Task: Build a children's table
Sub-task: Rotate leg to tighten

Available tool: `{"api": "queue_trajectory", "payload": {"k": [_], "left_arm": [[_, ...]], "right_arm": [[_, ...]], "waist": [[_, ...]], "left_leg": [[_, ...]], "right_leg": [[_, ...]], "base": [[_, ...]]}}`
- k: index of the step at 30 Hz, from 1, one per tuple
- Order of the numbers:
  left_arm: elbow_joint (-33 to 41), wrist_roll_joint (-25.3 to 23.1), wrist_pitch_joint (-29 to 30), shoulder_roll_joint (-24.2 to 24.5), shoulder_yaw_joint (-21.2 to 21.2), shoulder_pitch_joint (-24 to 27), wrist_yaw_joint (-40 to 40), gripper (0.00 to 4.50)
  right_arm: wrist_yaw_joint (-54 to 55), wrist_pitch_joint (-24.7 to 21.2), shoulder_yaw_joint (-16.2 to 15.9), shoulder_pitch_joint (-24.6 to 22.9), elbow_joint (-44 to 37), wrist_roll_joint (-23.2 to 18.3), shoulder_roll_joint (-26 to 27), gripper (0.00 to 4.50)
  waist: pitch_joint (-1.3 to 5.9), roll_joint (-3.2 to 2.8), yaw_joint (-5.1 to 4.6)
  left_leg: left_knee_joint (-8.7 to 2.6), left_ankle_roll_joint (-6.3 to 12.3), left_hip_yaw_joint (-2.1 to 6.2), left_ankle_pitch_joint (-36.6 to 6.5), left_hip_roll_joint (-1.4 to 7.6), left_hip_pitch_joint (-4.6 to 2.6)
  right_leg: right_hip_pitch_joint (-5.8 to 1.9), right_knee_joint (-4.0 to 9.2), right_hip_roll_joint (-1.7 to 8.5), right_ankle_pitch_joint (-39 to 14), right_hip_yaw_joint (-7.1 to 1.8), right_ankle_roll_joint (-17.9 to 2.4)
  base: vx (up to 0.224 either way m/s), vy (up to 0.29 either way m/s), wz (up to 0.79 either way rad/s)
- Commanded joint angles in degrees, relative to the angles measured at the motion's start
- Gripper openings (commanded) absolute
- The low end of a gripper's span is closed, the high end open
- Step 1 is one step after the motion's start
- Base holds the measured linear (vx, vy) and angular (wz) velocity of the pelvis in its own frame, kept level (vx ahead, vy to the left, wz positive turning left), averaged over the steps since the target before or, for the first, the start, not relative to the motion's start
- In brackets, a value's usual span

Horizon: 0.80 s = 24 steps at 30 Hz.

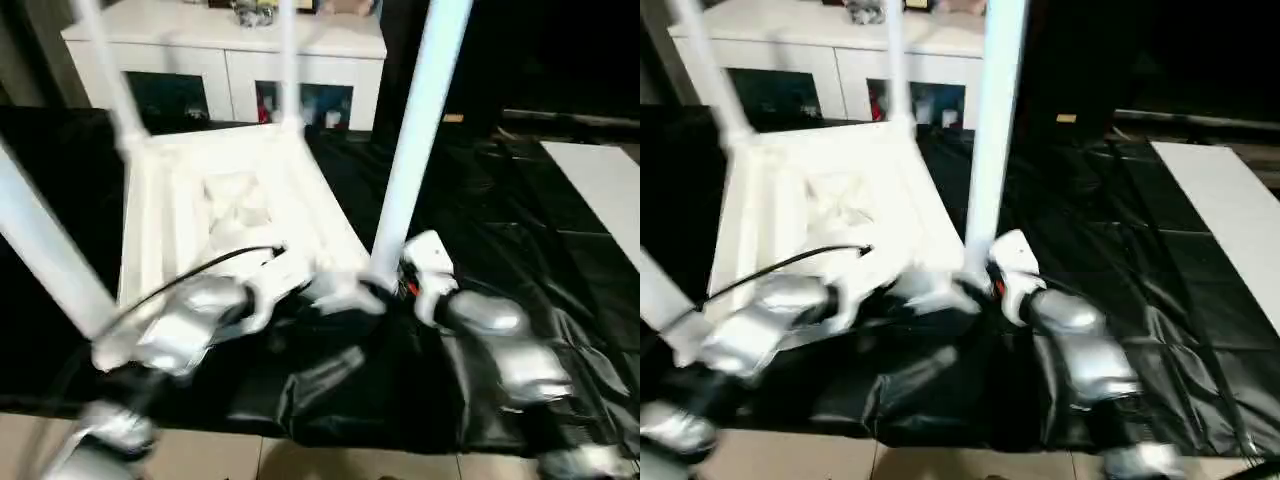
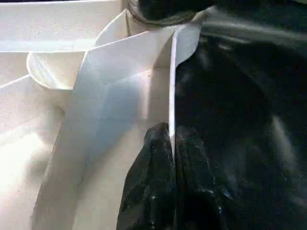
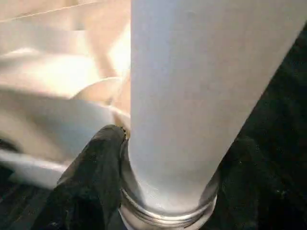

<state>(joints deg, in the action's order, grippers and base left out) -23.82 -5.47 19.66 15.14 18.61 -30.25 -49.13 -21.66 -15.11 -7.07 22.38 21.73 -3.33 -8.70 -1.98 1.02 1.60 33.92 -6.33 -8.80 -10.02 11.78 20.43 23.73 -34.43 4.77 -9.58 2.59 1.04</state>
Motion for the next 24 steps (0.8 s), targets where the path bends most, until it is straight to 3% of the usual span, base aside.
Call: {"api": "queue_trajectory", "payload": {"k": [1,3,5,7,8,9,10,12,15,16,18,20,21,22,23,24], "left_arm": [[-3.41,-0.94,-0.32,-3.65,0.48,-1.63,6.69,0.0],[-5.45,-2.33,-0.2,-6.15,0.52,-3.38,10.49,0.0],[-7.12,-3.35,-0.87,-8.3,0.86,-5.0,13.06,0.0],[-8.1,-4.01,-2.06,-8.87,1.2,-6.05,13.92,0.0],[-8.12,-4.03,-2.63,-8.64,1.34,-6.22,13.48,0.0],[-8.25,-4.06,-2.97,-8.56,1.37,-6.35,13.31,0.0],[-8.02,-3.99,-3.3,-8.07,1.32,-6.21,12.71,0.0],[-7.43,-4.09,-4.37,-6.9,1.48,-5.57,10.81,0.0],[-6.18,-3.94,-5.67,-4.68,1.43,-3.96,7.88,0.0],[-6.18,-3.94,-5.67,-4.68,1.43,-3.96,7.88,0.0],[-4.63,-3.42,-6.08,-2.72,1.26,-2.67,5.73,0.0],[-4.04,-3.05,-6.02,-2.19,1.19,-2.23,4.81,0.0],[-2.63,-1.86,-8.33,-0.36,1.75,-1.22,0.64,0.0],[-2.03,-1.36,-8.62,0.24,1.91,-0.84,-0.85,0.0],[-0.9,-0.44,-9.77,1.76,2.61,-0.15,-4.28,0.0],[-0.34,0.01,-10.15,2.61,2.96,0.18,-6.02,0.0]], "right_arm": [[6.28,-2.93,-0.54,0.81,5.56,1.8,3.27,2.59],[12.68,-3.48,0.45,2.96,9.04,2.82,6.19,2.59],[17.54,-3.58,1.92,5.05,12.05,2.57,9.37,2.59],[18.05,-2.42,1.61,6.22,12.74,3.16,10.98,2.59],[16.04,-1.35,1.76,6.1,11.79,2.13,11.44,2.59],[14.8,-0.53,1.97,6.0,11.22,1.32,11.77,3.14],[13.26,0.6,1.5,5.54,9.61,1.25,11.18,3.14],[11.58,2.06,0.74,4.78,6.86,2.05,9.27,3.42],[7.99,1.48,1.35,3.25,1.83,1.91,4.45,3.64],[7.99,1.48,1.35,3.25,1.83,1.91,4.45,3.64],[1.54,1.73,0.8,1.33,-2.38,2.02,-1.88,3.64],[-0.68,1.97,0.63,0.65,-3.67,1.87,-3.81,3.64],[-9.4,1.46,0.53,-1.6,-7.68,-1.51,-8.27,3.64],[-12.32,1.47,0.16,-2.42,-8.94,-2.37,-9.79,3.64],[-17.4,1.62,-0.62,-4.13,-11.02,-3.55,-12.41,3.64],[-19.86,1.81,-1.11,-5.03,-11.93,-3.97,-13.74,3.64]], "waist": [[2.13,0.34,-0.32],[2.26,-0.02,-0.64],[2.16,-0.08,-0.77],[2.0,-0.11,-0.88],[2.07,-0.39,-0.84],[2.27,-0.29,-0.88],[2.32,-0.32,-0.68],[2.32,0.04,-0.43],[2.41,0.16,0.09],[2.49,0.2,0.19],[2.4,0.38,0.48],[2.39,0.44,0.73],[2.53,0.63,1.0],[2.62,0.59,1.31],[2.52,-0.09,1.52],[2.55,0.25,1.48]], "left_leg": [[-4.4,-0.07,0.14,-26.98,-0.43,-0.52],[-4.85,-0.18,0.32,-27.24,-0.36,-0.33],[-5.03,0.0,0.35,-28.84,-0.23,-0.88],[-5.14,0.21,0.4,-30.57,-0.21,-1.11],[-5.39,0.32,0.6,-31.37,-0.02,-1.14],[-5.65,0.46,0.66,-30.98,0.19,-0.88],[-5.82,0.6,0.59,-29.77,0.2,-0.61],[-5.79,0.99,0.3,-28.7,0.19,-0.5],[-5.84,1.75,-0.05,-25.6,0.23,-0.12],[-5.83,1.98,-0.25,-24.29,0.28,-0.07],[-5.66,2.3,-0.55,-23.02,0.32,-0.21],[-5.5,2.83,-0.79,-22.09,0.39,-0.24],[-5.5,3.48,-0.83,-20.68,0.3,0.01],[-5.54,4.02,-0.8,-18.9,0.71,0.18],[-5.52,4.22,-0.91,-18.51,0.68,0.08],[-5.42,4.42,-1.01,-18.56,0.58,0.2]], "right_leg": [[-1.02,7.17,1.94,-39.39,-0.2,-1.95],[-1.48,7.17,1.84,-37.12,0.07,-2.41],[-1.33,7.65,1.8,-35.71,0.48,-2.95],[-1.37,8.03,1.9,-35.61,1.17,-3.02],[-1.77,8.12,2.2,-34.99,1.4,-2.97],[-2.15,7.91,2.41,-32.7,1.2,-3.45],[-2.31,7.59,2.48,-30.68,0.91,-4.15],[-2.15,7.43,2.56,-29.67,0.51,-4.78],[-2.51,6.99,2.56,-27.33,0.1,-5.48],[-2.53,6.81,2.6,-26.1,-0.11,-6.03],[-2.4,6.83,2.57,-25.97,-0.2,-6.38],[-2.36,6.8,2.7,-26.53,-0.35,-6.54],[-2.88,6.79,2.63,-26.19,-0.28,-6.23],[-2.95,6.39,2.72,-24.04,-0.54,-6.32],[-2.72,6.33,2.66,-23.82,-0.58,-6.9],[-2.77,6.51,2.6,-24.02,-0.55,-6.95]], "base": [[0.0,0.0,0.0],[0.0,0.0,0.0],[0.0,0.0,0.0],[0.0,0.0,0.0],[0.0,0.0,0.0],[0.0,0.0,0.0],[0.0,0.0,0.0],[0.0,0.0,0.0],[0.0,0.0,0.0],[0.0,0.0,0.0],[0.0,0.0,0.0],[0.0,0.0,0.0],[0.0,0.0,0.0],[0.0,0.0,0.0],[0.0,0.0,0.0],[0.0,0.0,0.0]]}}
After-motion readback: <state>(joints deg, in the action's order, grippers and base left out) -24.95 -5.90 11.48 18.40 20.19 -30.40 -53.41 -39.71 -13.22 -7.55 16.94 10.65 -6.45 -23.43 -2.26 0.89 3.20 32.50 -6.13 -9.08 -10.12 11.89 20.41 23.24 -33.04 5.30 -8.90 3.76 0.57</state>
